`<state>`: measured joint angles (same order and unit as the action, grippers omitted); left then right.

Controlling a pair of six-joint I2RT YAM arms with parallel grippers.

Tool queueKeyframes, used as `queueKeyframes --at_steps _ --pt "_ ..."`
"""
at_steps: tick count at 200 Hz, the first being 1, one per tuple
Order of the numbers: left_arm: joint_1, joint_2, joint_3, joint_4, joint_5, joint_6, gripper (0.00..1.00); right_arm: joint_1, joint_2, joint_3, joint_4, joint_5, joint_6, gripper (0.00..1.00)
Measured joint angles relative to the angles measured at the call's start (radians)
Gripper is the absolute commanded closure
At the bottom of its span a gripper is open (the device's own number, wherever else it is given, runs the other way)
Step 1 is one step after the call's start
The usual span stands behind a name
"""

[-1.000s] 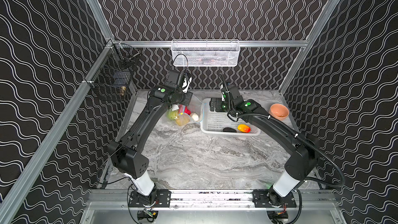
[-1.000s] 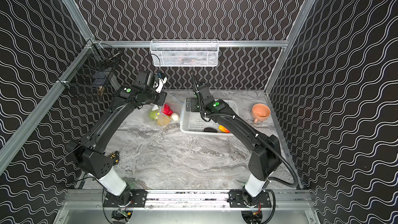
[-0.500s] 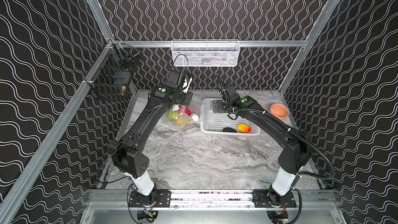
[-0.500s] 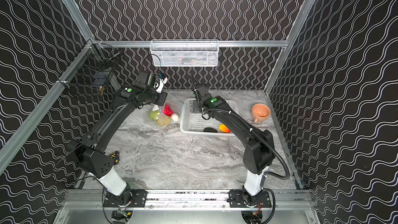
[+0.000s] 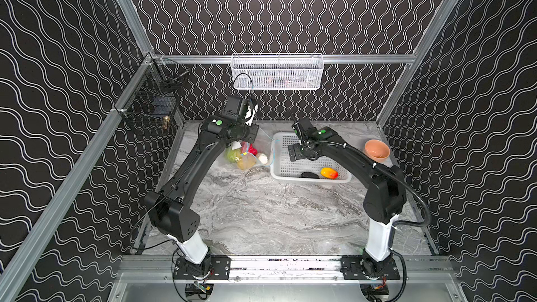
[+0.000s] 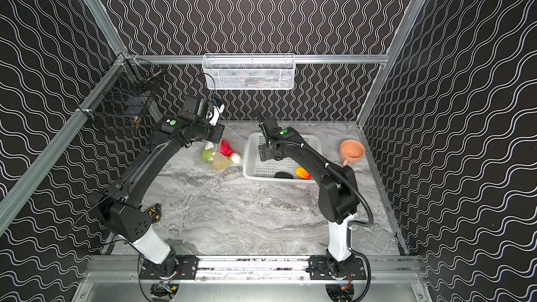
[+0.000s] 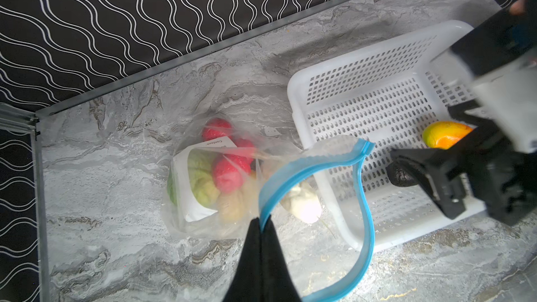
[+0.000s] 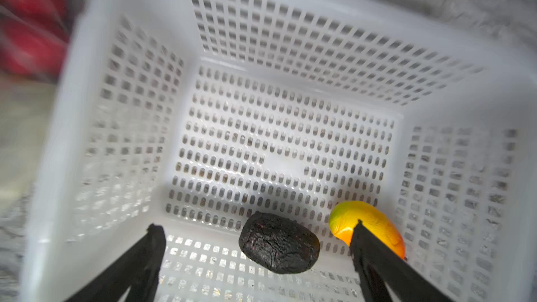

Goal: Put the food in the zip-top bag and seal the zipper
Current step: 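Lower the right gripper into the basket around the dark avocado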

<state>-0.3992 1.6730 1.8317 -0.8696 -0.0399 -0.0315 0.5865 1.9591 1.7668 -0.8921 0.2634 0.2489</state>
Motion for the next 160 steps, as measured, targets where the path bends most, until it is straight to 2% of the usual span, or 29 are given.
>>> queueKeyframes --at_steps 42,160 --pt "0.000 0.000 -0.002 0.000 0.004 -0.005 1.00 -0.013 0.012 -0.026 -0.044 0.002 -0.007 0.01" --pt "0.005 -0.005 -0.007 0.004 0.008 -0.016 1.00 -0.084 0.014 -0.142 -0.051 -0.124 -0.056 0.01"
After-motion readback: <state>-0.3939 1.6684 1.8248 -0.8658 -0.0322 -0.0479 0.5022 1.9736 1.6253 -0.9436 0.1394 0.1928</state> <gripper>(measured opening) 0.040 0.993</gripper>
